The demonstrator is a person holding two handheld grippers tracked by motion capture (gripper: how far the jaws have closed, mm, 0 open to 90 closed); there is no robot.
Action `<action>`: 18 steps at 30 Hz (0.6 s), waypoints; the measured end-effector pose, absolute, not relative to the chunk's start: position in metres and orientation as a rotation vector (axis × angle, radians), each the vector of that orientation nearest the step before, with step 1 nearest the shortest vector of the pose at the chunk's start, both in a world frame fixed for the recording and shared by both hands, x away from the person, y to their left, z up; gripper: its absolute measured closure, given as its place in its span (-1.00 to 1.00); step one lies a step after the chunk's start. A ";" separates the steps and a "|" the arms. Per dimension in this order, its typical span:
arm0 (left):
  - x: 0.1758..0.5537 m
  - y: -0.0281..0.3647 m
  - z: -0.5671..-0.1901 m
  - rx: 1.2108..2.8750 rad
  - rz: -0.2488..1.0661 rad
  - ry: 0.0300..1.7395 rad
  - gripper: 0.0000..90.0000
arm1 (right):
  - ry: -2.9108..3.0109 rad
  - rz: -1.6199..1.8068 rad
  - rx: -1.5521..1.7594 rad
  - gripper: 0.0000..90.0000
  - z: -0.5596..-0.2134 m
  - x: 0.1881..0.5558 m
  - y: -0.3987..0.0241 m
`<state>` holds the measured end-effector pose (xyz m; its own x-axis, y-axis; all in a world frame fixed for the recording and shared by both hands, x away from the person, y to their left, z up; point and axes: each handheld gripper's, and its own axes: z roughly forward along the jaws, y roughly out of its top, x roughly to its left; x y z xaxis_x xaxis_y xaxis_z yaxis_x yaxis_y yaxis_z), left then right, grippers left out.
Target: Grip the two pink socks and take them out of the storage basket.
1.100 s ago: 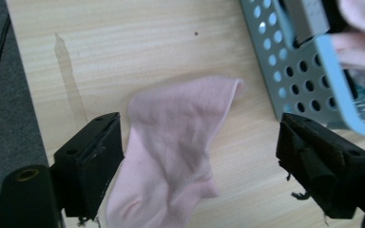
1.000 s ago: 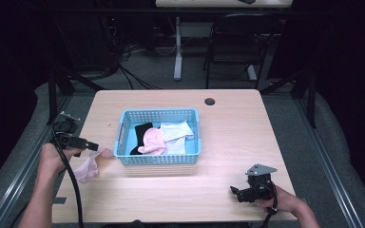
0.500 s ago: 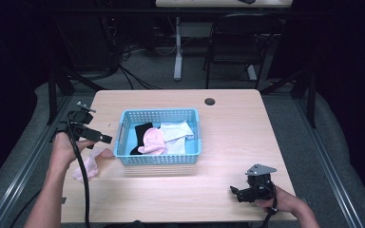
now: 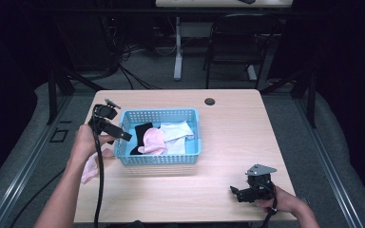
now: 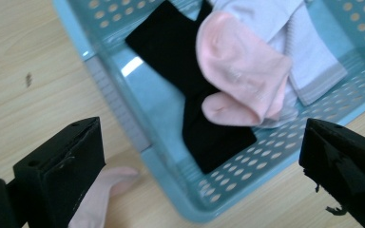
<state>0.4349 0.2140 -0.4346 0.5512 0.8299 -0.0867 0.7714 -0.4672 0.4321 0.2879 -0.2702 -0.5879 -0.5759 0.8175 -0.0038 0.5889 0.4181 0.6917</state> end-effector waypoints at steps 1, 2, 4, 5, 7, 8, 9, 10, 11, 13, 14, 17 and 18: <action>0.436 0.209 -0.436 2.374 0.188 1.290 -0.98 | 2.338 0.937 1.209 -1.00 -0.588 0.288 -0.270; 0.438 0.203 -0.437 2.387 0.192 1.282 -1.00 | 2.338 0.937 1.209 -1.00 -0.588 0.288 -0.270; 0.441 0.192 -0.439 2.415 0.198 1.254 -1.00 | 2.338 0.936 1.209 -1.00 -0.588 0.288 -0.270; 0.442 0.187 -0.441 2.418 0.189 1.244 -1.00 | 2.338 0.937 1.209 -1.00 -0.588 0.288 -0.270; 0.445 0.176 -0.445 2.447 0.191 1.222 -1.00 | 2.338 0.937 1.209 -1.00 -0.588 0.288 -0.270; 0.447 0.171 -0.448 2.454 0.178 1.211 -1.00 | 2.338 0.937 1.208 -1.00 -0.588 0.288 -0.270; 0.449 0.166 -0.451 2.463 0.162 1.212 -1.00 | 2.339 0.936 1.212 -1.00 -0.588 0.288 -0.270; 0.451 0.162 -0.453 2.475 0.151 1.204 -1.00 | 2.340 0.935 1.212 -1.00 -0.588 0.288 -0.270; 0.452 0.157 -0.456 2.475 0.137 1.197 -1.00 | 2.340 0.935 1.212 -1.00 -0.588 0.288 -0.270; 0.455 0.150 -0.461 2.497 0.125 1.181 -1.00 | 2.340 0.936 1.211 -1.00 -0.588 0.288 -0.270; 0.456 0.146 -0.464 2.502 0.109 1.182 -1.00 | 2.340 0.937 1.211 -1.00 -0.588 0.288 -0.270; 0.458 0.137 -0.473 2.532 0.101 1.170 -1.00 | 2.342 0.933 1.214 -1.00 -0.588 0.287 -0.270; 0.459 0.134 -0.476 2.555 0.120 1.157 -1.00 | 2.342 0.933 1.213 -1.00 -0.588 0.287 -0.270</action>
<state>0.4590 0.1342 -0.4756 0.6660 0.7436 -0.0598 0.7156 -0.6141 0.3329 0.2874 -0.2704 -0.5875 -0.5766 0.8170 -0.0012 0.5923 0.4190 0.6882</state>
